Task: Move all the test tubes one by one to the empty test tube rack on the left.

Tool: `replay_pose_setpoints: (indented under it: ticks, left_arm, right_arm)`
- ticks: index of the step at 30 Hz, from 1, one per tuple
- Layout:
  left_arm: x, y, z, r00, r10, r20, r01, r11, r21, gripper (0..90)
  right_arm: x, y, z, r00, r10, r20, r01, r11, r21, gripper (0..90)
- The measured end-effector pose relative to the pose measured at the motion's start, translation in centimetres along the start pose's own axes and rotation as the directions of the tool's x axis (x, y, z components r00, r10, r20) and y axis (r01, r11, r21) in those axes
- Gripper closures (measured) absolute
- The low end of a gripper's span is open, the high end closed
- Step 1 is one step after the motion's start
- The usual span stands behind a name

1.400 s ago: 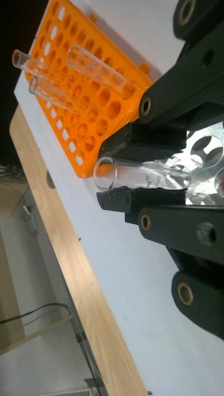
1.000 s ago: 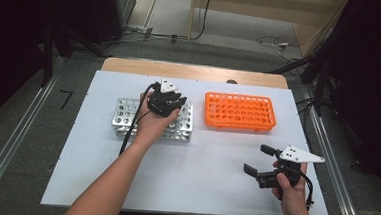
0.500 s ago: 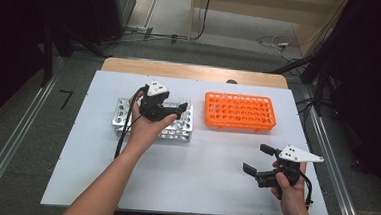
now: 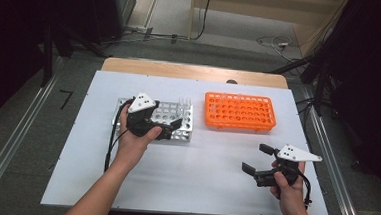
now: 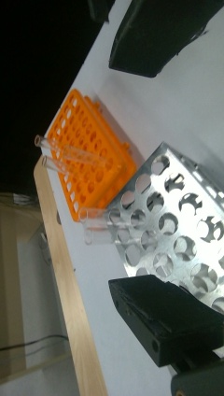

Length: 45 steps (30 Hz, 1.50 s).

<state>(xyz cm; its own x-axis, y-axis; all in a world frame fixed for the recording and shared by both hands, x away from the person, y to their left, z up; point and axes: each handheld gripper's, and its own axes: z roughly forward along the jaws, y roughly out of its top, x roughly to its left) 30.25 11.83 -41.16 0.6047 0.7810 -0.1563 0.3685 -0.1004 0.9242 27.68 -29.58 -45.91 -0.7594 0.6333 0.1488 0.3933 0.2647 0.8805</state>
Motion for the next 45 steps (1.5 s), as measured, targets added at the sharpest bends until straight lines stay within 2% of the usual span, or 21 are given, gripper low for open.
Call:
replay_pose_setpoints:
  ticks: [9,14,20,26,32,35,38,45]
  left_arm:
    - [-1.2,-1.0,-2.5,0.9998,0.008,0.017,-0.008,0.9997,-0.024,0.0]
    - [-2.1,-2.2,-3.5,0.9993,0.016,0.034,-0.015,0.9997,-0.021,0.0]
    - [-2.6,-3.5,-4.8,0.9994,0.018,0.031,-0.017,0.9994,-0.031,0.0]
    - [-2.5,-4.6,-6.2,0.9998,0.011,0.015,-0.01,0.9989,-0.047,0.0]
    - [-2.3,-5.9,-6.8,1.0,-0.007,0.006,0.007,0.9989,-0.046,0.0]
    - [-2.1,-6.3,-7.2,0.9999,-0.012,0.011,0.012,0.9986,-0.052,0.0]
    - [-2.0,-6.9,-7.6,0.9998,-0.014,0.015,0.015,0.9988,-0.047,0.0]
    - [-1.4,-7.7,-8.3,0.9996,-0.028,0.003,0.028,0.9984,-0.049,0.0]
  right_arm:
    - [0.1,0.1,0.3,1.0,-0.006,0.006,0.005,1.0,0.008,0.0]
    - [0.2,0.1,0.5,1.0,-0.005,0.005,0.005,0.9999,0.011,0.0]
    - [0.1,0.3,0.6,1.0,0.006,0.007,-0.006,1.0,0.007,0.0]
    - [-0.2,0.9,1.0,0.9999,0.012,0.012,-0.012,0.9999,0.0,0.0]
    - [-0.7,1.7,1.3,0.9992,0.035,0.018,-0.035,0.9993,-0.014,0.0]
    - [-0.9,2.1,1.6,0.9993,0.028,0.023,-0.028,0.9995,-0.015,0.0]
    - [-1.3,2.5,2.0,0.9991,0.027,0.033,-0.026,0.9995,-0.019,0.0]
    - [-2.9,3.9,3.2,0.997,0.06,0.049,-0.058,0.998,-0.026,0.0]
